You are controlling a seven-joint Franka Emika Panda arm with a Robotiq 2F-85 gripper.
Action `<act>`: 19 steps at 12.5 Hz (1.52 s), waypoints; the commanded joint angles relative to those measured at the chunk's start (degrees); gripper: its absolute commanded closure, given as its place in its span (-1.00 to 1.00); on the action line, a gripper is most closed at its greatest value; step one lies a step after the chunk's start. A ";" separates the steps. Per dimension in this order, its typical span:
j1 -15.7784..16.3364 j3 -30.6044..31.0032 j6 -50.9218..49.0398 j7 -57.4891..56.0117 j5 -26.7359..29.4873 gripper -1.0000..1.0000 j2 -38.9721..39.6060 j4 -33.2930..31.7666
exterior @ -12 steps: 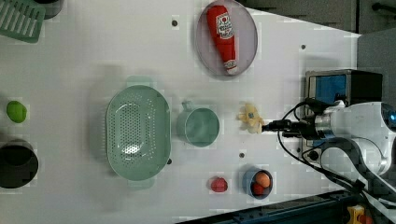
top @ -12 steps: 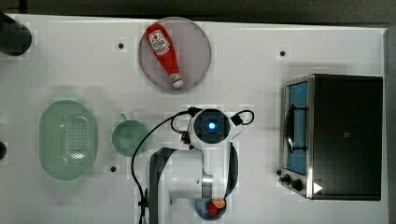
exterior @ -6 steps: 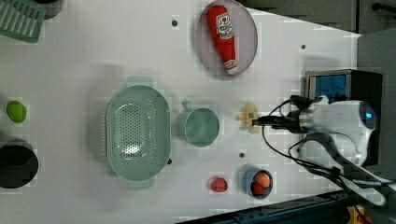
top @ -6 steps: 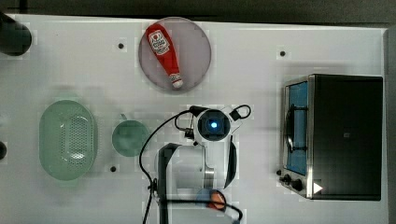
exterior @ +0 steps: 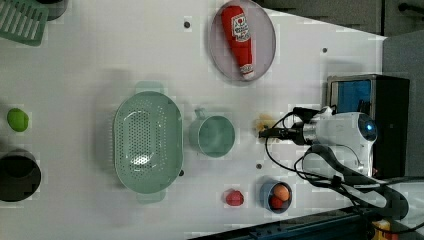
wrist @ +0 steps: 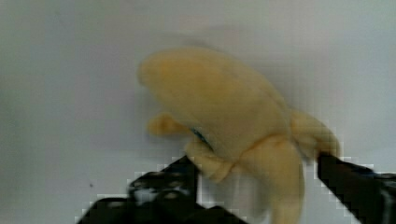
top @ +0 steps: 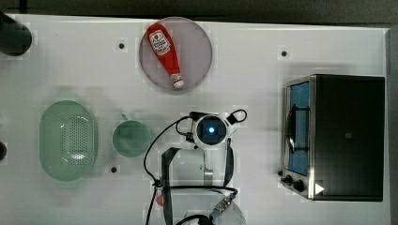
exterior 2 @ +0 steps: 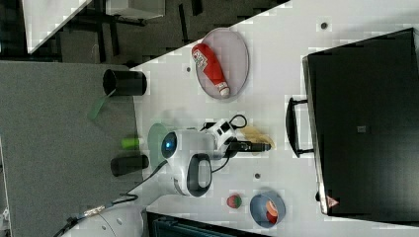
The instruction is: Pick Banana and place it in mug.
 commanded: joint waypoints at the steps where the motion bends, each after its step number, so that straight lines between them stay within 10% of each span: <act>1: -0.51 0.41 0.86 -2.95 0.00 0.08 -2.82 0.19; 3: -0.54 0.39 0.69 -2.94 0.00 0.37 -3.52 -0.02; 19: 2.07 8.47 -42.43 12.91 6.82 0.37 -37.81 8.37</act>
